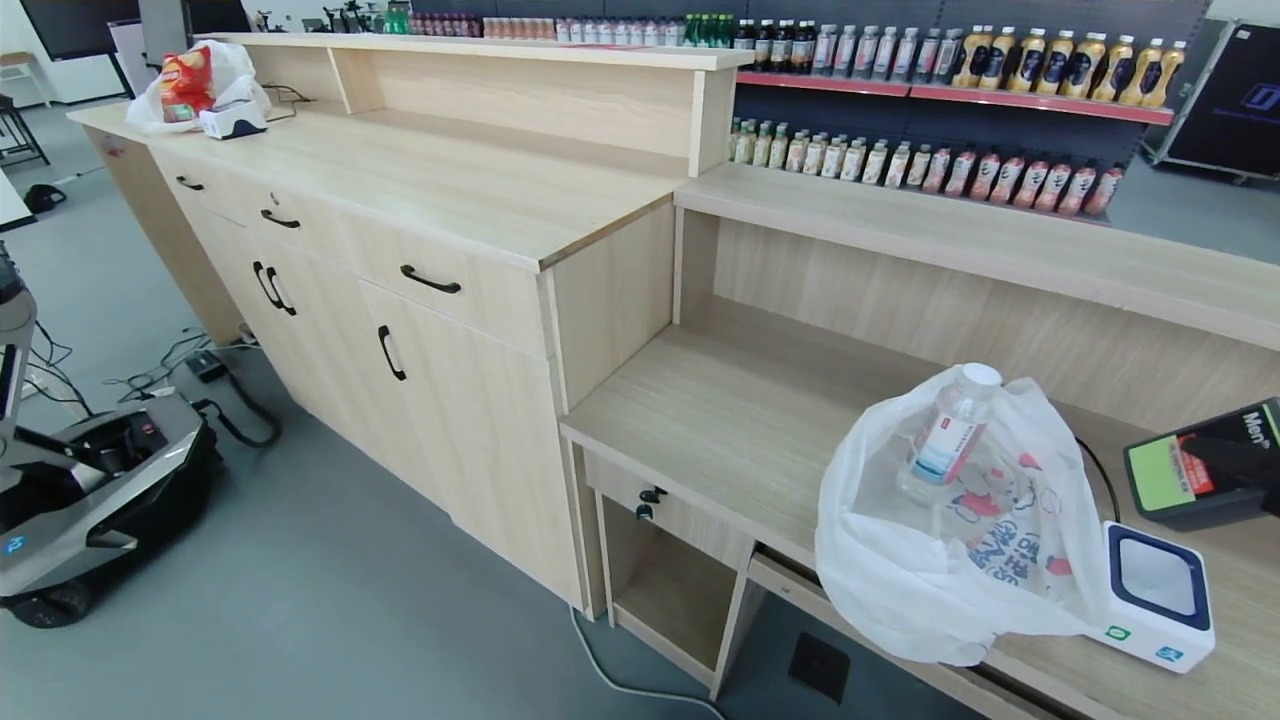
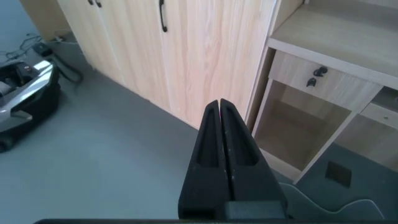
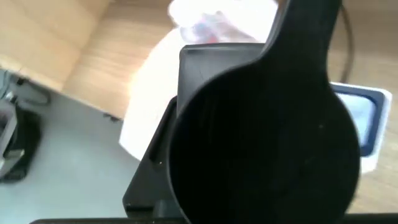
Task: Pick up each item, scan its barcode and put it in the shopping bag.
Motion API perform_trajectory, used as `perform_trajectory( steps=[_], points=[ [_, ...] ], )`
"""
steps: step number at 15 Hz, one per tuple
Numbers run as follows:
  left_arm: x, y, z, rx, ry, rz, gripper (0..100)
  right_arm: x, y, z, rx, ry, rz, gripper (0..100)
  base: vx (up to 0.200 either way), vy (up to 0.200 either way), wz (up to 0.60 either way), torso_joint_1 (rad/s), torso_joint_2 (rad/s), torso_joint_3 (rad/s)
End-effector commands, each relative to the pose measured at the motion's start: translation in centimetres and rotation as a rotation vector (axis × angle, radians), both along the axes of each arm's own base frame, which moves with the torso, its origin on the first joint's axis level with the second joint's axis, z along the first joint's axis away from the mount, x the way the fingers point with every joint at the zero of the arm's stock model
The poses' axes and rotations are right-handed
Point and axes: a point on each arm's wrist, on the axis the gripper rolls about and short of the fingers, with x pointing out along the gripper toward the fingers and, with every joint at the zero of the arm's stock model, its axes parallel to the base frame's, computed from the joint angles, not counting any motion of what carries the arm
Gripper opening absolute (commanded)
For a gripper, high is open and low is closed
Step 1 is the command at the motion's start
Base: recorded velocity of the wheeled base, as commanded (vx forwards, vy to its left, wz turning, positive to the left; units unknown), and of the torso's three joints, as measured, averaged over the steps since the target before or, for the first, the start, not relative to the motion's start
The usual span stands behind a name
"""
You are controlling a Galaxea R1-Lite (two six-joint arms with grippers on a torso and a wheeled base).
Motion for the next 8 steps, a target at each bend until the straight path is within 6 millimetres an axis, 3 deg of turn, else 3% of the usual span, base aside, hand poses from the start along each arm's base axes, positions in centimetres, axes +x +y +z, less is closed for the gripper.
perform_trajectory(
  steps=[1, 4, 8],
  points=[
    [0.0, 0.0, 0.0, 0.0, -0.001, 0.002, 0, 2.1, -3.1, -1.2, 0.106, 0.076, -0.11, 0, 0.0, 0.0, 0.0, 0.0, 0.0, 0.0],
    [0.0, 0.0, 0.0, 0.0, -0.001, 0.002, 0, 3.0, -6.1, -1.5, 0.229, 0.093, -0.208, 0, 0.0, 0.0, 0.0, 0.0, 0.0, 0.0],
    [0.0, 0.0, 0.0, 0.0, -0.001, 0.001, 0, 3.1, -8.4, -3.2, 0.338, 0.123, -0.13, 0, 0.0, 0.0, 0.0, 0.0, 0.0, 0.0]
  ],
)
